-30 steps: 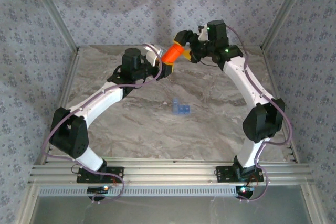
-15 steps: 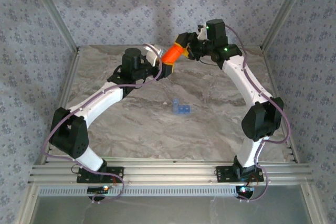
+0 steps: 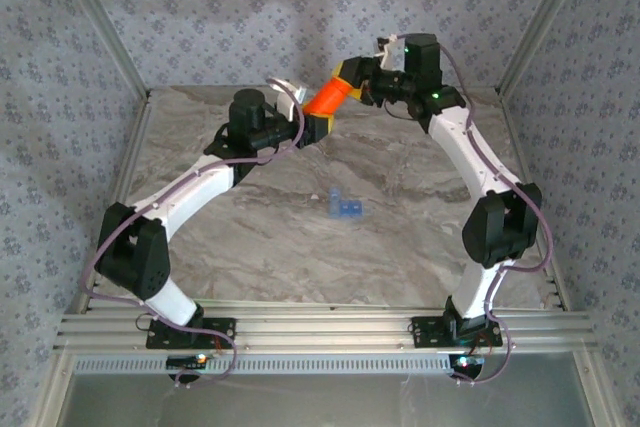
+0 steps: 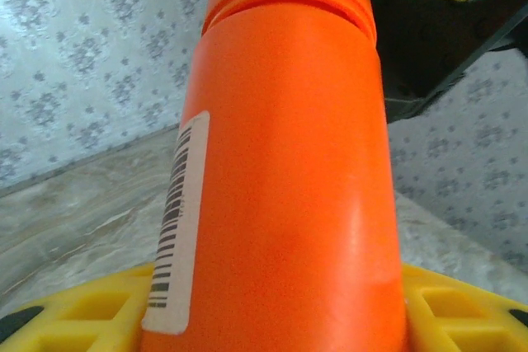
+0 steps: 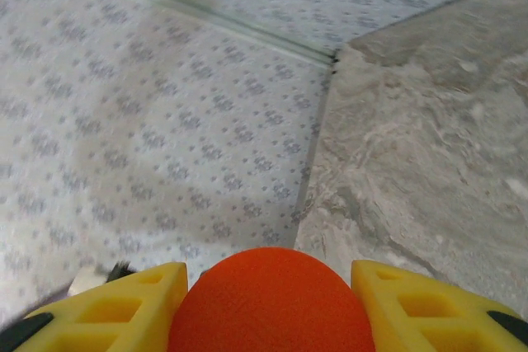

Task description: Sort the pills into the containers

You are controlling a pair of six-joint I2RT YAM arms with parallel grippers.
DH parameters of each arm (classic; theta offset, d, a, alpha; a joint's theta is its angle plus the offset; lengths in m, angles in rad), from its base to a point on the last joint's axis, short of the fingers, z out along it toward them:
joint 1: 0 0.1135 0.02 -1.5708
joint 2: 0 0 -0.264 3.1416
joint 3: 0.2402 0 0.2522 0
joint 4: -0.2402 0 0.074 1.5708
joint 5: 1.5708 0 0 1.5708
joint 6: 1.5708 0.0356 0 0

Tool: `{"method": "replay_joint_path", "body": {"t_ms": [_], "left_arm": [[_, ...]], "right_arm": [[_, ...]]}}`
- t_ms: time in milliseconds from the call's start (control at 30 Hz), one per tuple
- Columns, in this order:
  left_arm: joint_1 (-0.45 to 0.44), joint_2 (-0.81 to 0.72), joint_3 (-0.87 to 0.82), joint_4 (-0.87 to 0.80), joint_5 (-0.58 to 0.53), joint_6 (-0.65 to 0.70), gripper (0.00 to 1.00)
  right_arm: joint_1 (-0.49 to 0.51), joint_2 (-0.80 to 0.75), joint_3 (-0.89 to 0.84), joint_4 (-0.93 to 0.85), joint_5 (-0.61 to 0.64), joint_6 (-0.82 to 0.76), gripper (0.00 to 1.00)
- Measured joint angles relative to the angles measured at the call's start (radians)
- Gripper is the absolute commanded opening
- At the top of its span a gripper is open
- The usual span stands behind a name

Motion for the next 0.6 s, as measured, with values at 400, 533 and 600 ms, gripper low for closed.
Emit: {"method": "replay_joint_path", "body": {"t_ms": [400, 533, 600], "left_arm": [[0.003, 0.011, 0.004, 0.096, 0.102, -0.14, 0.0], [0.003, 0.018, 0.004, 0.097, 0.122, -0.145, 0.0], [0.003, 0.021, 0.004, 0.097, 0.123, -0.146, 0.0]], "right_arm": [[-0.035, -0.029, -0.038, 0.119, -0.126, -0.14, 0.4], [-0.043, -0.053, -0.103, 0.18, -0.122, -0.109, 0.4], [-0.045, -0.055, -0.118, 0.204, -0.122, -0.098, 0.4]]}}
